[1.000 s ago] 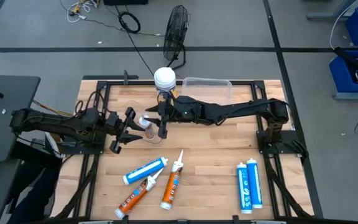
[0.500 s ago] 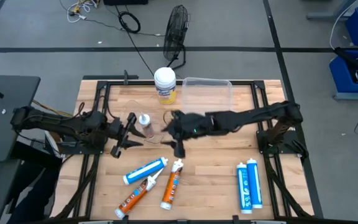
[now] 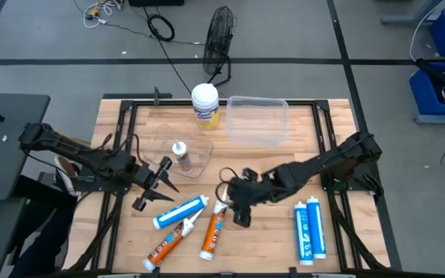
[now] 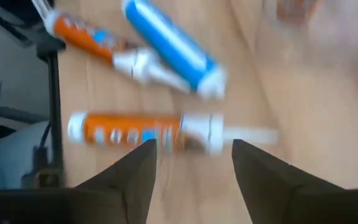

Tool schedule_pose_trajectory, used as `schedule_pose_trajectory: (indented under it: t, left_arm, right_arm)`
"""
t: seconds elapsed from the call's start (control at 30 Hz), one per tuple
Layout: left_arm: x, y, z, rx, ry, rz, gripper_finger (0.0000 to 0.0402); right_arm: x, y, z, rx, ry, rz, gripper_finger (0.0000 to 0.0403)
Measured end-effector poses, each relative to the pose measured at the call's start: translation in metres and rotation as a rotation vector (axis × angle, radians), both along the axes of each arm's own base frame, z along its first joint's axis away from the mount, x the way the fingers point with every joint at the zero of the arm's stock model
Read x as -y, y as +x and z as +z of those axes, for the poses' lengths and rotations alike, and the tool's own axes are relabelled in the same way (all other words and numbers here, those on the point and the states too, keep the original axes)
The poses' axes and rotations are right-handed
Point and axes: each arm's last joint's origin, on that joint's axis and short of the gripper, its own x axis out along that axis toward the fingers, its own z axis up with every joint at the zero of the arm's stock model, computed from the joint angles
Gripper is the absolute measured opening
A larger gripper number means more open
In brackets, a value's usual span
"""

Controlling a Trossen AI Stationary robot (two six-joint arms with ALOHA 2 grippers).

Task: Pick & place silicon tubes, Sealant and Lysol wipes
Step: Put the middle blue sealant into the top transparent bin

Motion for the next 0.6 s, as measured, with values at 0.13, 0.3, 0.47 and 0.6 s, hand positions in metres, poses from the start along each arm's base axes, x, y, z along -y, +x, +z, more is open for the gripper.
schedule_pose_trajectory:
  t: [0.13, 0.3, 0.47, 0.6]
  left_arm:
    - [0.008, 0.004, -0.003, 0.03, 0.055, 0.003, 0.0142]
    - [0.019, 0.009, -0.006, 0.051, 0.054, -0.024, 0.0142]
    - [0.027, 0.015, -0.012, 0.047, 0.07, -0.001, 0.0142]
    - [0.03, 0.023, -0.017, 0.045, 0.067, 0.052, 0.0142]
  right_arm:
    - [-0.012, -0.021, -0.009, -0.183, 0.098, -0.17, 0.0218]
    - [-0.031, -0.053, -0.016, -0.398, 0.146, -0.393, 0.0242]
    - [-0.055, -0.077, -0.017, -0.458, 0.183, -0.565, 0.0279]
    - [-0.076, -0.091, -0.021, -0.473, 0.212, -0.657, 0.0301]
